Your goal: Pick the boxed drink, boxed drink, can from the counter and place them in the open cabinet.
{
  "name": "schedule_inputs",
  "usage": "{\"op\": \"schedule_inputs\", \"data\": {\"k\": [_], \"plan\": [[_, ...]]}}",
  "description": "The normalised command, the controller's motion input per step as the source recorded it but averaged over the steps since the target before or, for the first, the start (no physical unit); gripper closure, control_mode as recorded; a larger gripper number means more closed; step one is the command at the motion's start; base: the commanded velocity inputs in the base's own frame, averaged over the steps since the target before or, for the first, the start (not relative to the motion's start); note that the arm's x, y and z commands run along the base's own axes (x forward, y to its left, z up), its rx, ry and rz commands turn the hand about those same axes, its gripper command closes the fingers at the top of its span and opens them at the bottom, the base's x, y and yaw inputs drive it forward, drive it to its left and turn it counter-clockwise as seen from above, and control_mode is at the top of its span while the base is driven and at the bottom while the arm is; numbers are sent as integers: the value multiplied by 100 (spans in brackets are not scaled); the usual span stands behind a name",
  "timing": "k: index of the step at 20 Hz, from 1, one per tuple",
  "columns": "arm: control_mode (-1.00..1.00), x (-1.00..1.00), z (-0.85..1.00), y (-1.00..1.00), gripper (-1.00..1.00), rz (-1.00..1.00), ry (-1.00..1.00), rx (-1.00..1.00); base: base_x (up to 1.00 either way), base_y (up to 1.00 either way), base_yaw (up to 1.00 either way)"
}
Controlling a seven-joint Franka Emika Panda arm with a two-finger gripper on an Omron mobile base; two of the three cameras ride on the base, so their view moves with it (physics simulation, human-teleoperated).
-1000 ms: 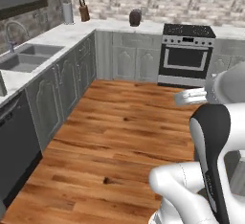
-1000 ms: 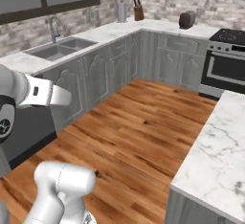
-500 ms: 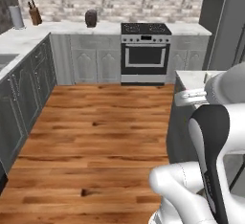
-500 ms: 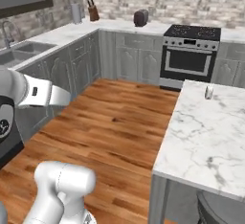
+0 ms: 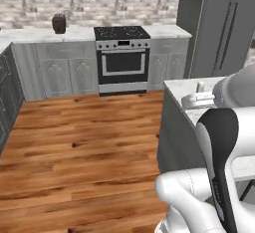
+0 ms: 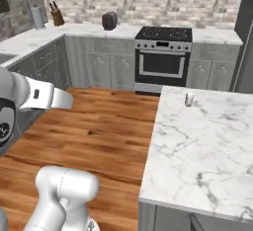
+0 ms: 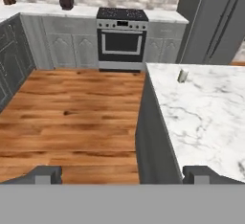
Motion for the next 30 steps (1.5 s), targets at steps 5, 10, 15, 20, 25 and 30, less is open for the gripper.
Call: {"op": "schedule_inputs", "data": {"k": [5,10,15,20,25,30], "plan": [[100,0,0,0,-100,0,0,0,50,26,-24],[100,0,0,0,-100,0,0,0,54,23,-24],[100,0,0,0,-100,0,0,0,57,35,-23],[100,0,0,0,-100,0,0,0,52,39,-21],[100,0,0,0,-100,0,0,0,49,33,-21],[100,0,0,0,-100,0,0,0,53,17,-24]]}}
